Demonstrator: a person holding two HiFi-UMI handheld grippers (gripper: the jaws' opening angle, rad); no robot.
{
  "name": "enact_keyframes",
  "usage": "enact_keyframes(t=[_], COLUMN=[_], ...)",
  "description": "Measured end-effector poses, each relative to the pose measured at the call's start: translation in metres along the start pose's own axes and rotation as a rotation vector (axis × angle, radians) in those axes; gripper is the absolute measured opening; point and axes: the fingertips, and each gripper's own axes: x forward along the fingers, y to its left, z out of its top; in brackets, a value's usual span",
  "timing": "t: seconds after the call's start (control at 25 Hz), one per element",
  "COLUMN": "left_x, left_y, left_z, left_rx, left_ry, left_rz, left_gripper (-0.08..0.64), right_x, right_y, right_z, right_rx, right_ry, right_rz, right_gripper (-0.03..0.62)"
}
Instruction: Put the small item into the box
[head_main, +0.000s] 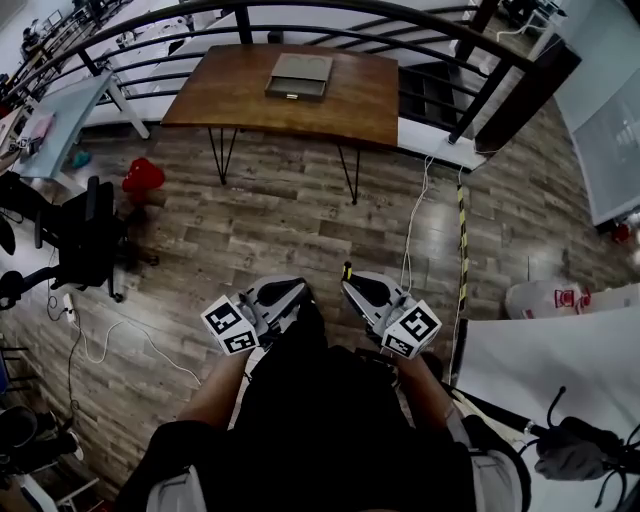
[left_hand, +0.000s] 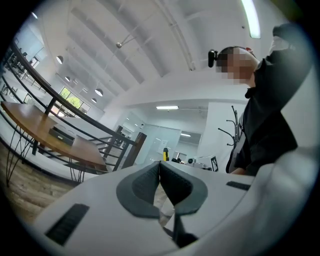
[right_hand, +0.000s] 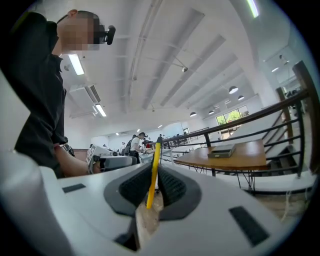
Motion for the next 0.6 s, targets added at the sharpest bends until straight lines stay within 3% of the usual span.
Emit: enact_keyframes(t=[0.28, 0.6], left_x=[0.022, 0.043], left_y=[0.050, 0.130], left_z=[0.013, 0.053], left_rx=[0.005, 0.015], left_ry=[-0.004, -0.025], left_rz=[0.023, 0.052], left_gripper=[0.015, 0.015], right_x=[0.010, 0.071], right_y=[-0.045, -0.111], right_z=[0.011, 0.039], right_rx=[0.021, 0.018], right_ry=[-0.020, -0.007], right_rz=[-0.030, -0.028], right_gripper=[0.048, 0.048])
